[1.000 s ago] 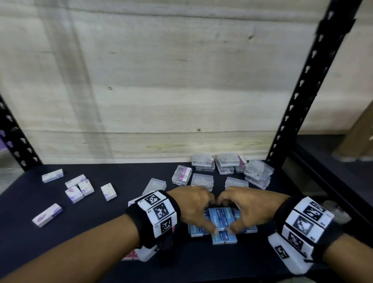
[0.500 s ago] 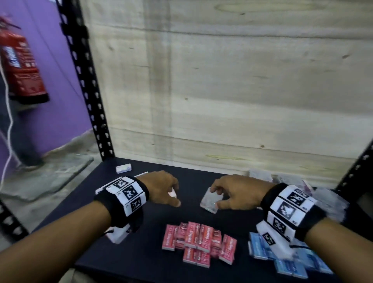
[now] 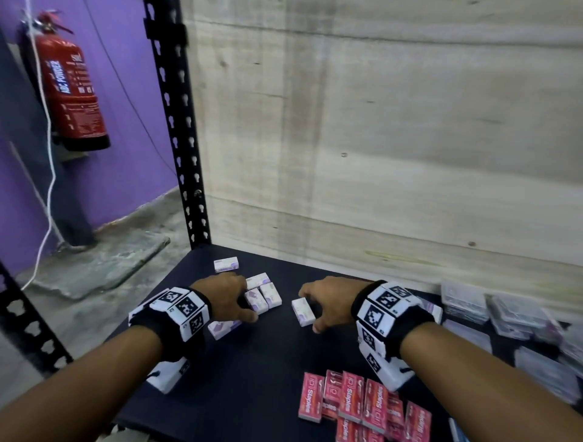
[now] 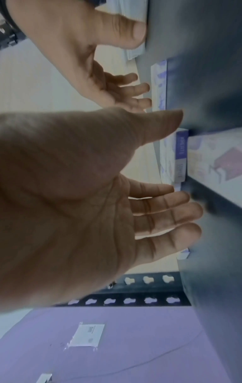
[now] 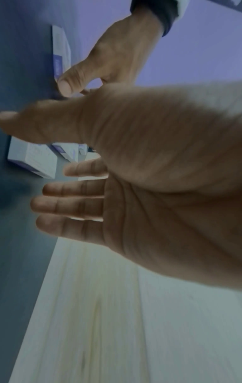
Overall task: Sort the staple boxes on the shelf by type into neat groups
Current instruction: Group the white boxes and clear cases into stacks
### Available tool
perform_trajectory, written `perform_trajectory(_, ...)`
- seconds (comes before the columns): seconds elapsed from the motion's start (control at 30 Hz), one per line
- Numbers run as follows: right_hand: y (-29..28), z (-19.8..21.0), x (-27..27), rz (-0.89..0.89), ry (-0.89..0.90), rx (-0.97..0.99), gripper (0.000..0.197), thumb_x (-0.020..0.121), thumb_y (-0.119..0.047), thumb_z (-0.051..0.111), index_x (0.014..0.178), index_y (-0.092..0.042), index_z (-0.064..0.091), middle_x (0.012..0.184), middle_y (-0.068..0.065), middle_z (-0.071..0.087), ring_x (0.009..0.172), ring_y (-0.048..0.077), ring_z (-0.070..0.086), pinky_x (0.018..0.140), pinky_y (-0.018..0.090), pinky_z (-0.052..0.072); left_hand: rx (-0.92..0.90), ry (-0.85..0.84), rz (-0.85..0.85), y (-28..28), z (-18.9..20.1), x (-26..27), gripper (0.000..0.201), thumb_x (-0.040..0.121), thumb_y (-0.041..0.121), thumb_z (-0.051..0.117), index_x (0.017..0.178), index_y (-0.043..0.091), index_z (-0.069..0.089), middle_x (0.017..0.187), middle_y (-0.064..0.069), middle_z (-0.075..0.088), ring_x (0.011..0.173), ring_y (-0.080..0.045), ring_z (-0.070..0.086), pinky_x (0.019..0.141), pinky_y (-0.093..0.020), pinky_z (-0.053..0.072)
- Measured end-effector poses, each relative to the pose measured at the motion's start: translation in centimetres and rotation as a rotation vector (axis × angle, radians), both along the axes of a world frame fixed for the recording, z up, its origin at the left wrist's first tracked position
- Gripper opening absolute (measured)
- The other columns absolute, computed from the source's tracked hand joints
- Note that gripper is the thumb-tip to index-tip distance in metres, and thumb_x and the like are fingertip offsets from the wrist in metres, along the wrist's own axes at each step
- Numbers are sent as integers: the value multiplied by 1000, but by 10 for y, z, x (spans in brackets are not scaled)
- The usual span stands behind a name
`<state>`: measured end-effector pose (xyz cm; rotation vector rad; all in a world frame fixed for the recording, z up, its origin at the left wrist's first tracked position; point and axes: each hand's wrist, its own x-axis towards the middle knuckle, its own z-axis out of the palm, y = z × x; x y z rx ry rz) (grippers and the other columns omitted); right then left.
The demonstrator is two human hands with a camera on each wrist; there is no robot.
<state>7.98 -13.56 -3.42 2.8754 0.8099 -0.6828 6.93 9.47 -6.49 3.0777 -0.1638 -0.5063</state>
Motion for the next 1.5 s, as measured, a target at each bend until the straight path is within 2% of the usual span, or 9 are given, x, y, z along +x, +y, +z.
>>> perform_trajectory(0.13, 13, -6, 9, 24, 11, -73, 67, 80, -31, 79, 138, -21, 45, 127, 5, 58, 113, 25, 57, 95, 40, 49, 13, -18, 17, -1, -7, 9, 64, 71, 73, 62, 110, 23, 54, 114, 4, 56, 95, -19, 55, 77, -32, 45)
perform_trajectory(0.37, 13, -8, 8, 29, -13, -73, 49, 81, -29, 79, 123, -16, 56, 119, 6, 61, 105, 25, 60, 89, 39, 52, 56, -50, -5, -6, 0, 10, 56, 70, 68, 66, 106, 25, 60, 95, 9, 55, 86, -16, 52, 70, -29, 43)
perform_trajectory(0.57, -37, 24, -16, -109, -17, 154, 45, 77, -34, 79, 113, -24, 55, 107, -4, 64, 97, 17, 61, 87, 39, 53, 29, -148, -153, -29, 38, -1, 54, 64, 70, 64, 103, 33, 62, 101, 15, 61, 92, -13, 60, 76, -30, 50)
perform_trajectory(0.7, -118, 45, -59, -299, -52, 257, 45, 75, -41, 79, 110, -31, 53, 105, -9, 63, 97, 13, 61, 88, 36, 52, -28, -205, -464, -99, 67, -10, 53, 68, 68, 64, 110, 37, 60, 103, 16, 57, 91, -9, 57, 73, -28, 47)
perform_trajectory(0.83, -213, 41, -121, -596, -112, 324, 46, 73, -39, 80, 108, -27, 52, 105, -7, 66, 96, 14, 63, 91, 38, 52, -61, -211, -798, -198, 87, -20, 55, 76, 59, 66, 119, 26, 60, 107, 8, 58, 91, -12, 55, 76, -30, 49)
perform_trajectory(1.03, -322, 23, -211, -984, -103, 161, 46, 75, -46, 76, 109, -23, 54, 113, -3, 65, 102, 16, 62, 91, 34, 52, -77, -148, -1164, -353, 91, -52, 47, 76, 44, 74, 115, 19, 65, 112, -2, 62, 101, -24, 59, 81, -35, 50)
perform_trajectory(1.23, -368, 0, -246, -1159, -65, 94, 58, 75, -55, 73, 116, -20, 51, 118, -3, 62, 114, 16, 56, 98, 33, 47, 9, -137, -1369, -458, 75, -76, 49, 77, 45, 75, 119, 22, 64, 106, 2, 64, 96, -22, 60, 71, -31, 49)
perform_trajectory(1.33, -379, -12, -247, -1217, -75, 104, 61, 74, -54, 75, 117, -19, 51, 125, -3, 57, 123, 17, 52, 99, 30, 45, 60, -110, -1413, -495, 65, -79, 53, 79, 45, 74, 125, 23, 61, 106, 3, 63, 96, -22, 59, 73, -34, 50)
perform_trajectory(1.5, -389, -28, -236, -1274, -100, 63, 74, 72, -61, 73, 125, -17, 49, 130, 0, 55, 123, 20, 51, 93, 28, 45, 130, -34, -1447, -535, 46, -71, 60, 82, 41, 74, 136, 29, 53, 116, 3, 60, 97, -16, 56, 55, -22, 30)
